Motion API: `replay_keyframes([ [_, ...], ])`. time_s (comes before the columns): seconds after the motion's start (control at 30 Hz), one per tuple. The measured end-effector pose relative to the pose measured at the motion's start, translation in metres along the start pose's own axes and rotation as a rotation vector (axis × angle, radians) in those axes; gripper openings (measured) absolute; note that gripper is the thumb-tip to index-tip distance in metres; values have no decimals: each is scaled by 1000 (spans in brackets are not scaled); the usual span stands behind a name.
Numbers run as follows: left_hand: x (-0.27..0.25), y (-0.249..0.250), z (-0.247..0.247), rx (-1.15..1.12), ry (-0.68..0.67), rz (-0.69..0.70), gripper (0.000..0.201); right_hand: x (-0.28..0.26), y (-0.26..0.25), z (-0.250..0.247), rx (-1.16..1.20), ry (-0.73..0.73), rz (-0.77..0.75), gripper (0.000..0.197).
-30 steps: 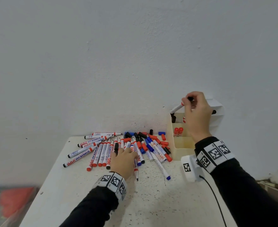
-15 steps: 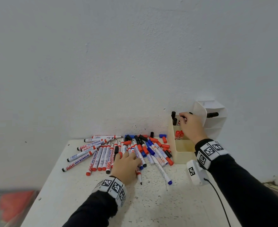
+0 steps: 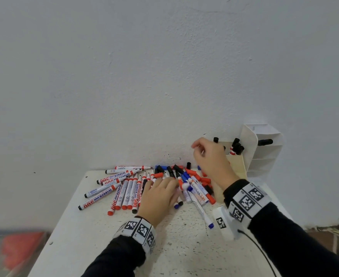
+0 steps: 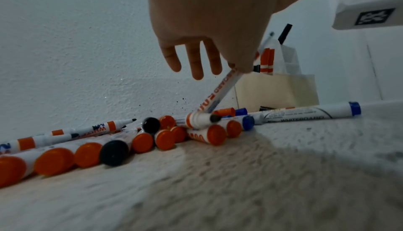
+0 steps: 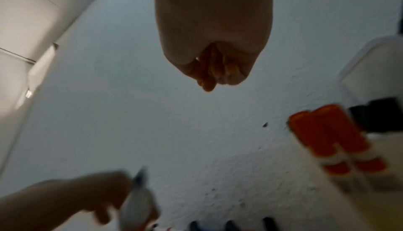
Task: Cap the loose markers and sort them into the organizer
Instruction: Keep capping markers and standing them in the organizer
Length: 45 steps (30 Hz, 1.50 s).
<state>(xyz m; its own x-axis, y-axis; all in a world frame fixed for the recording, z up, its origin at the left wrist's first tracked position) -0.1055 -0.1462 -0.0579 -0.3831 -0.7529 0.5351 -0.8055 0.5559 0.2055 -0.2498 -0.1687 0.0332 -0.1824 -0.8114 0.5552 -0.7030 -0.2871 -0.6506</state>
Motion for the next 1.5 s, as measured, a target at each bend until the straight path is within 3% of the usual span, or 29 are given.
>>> replay_keyframes([
  [0.1, 4, -8, -11, -171, 149, -223, 29, -19, 23, 43, -88, -233, 149, 24],
  [0.2, 5, -10, -19, -330, 227, -318, 24, -47, 58, 79, -326, -490, 251, 41],
  [0.27, 5, -12, -17, -385, 202, -353, 20, -60, 73, 89, -460, -562, 252, 48],
  [0.37, 1, -20, -11, -404, 145, -438, 22, -63, 79, 91, -487, -545, 240, 46],
  [0.53, -6, -34, -4, -225, 71, -513, 35, -55, 78, 91, -460, -457, 226, 29],
  [0.87, -18, -42, 5, -175, -24, -579, 40, -52, 83, 74, -667, -306, 300, 42],
  [1.03, -20, -45, 5, -171, -25, -588, 37, -54, 83, 79, -721, -395, 257, 34],
  [1.2, -21, -45, 5, -155, -36, -578, 30, -52, 90, 83, -580, -404, 260, 20],
  [1.37, -22, -47, 6, -163, -42, -572, 30, -50, 93, 88, -670, -443, 267, 39],
  [1.5, -21, -48, 6, -160, -42, -563, 28, -47, 93, 92, -662, -412, 269, 32],
])
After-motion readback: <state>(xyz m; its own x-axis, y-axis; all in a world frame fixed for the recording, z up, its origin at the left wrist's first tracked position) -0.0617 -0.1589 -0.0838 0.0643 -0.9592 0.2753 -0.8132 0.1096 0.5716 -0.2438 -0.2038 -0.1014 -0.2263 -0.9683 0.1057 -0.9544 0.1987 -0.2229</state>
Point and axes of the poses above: each hand's wrist, its own x-axis towards the middle knuckle, its own z-axis out of the palm, y = z × x, the point moved 6 cm from there along x, towards the middle knuckle, and after that the axes turned 12 degrees about y, right-handed, at the moved point
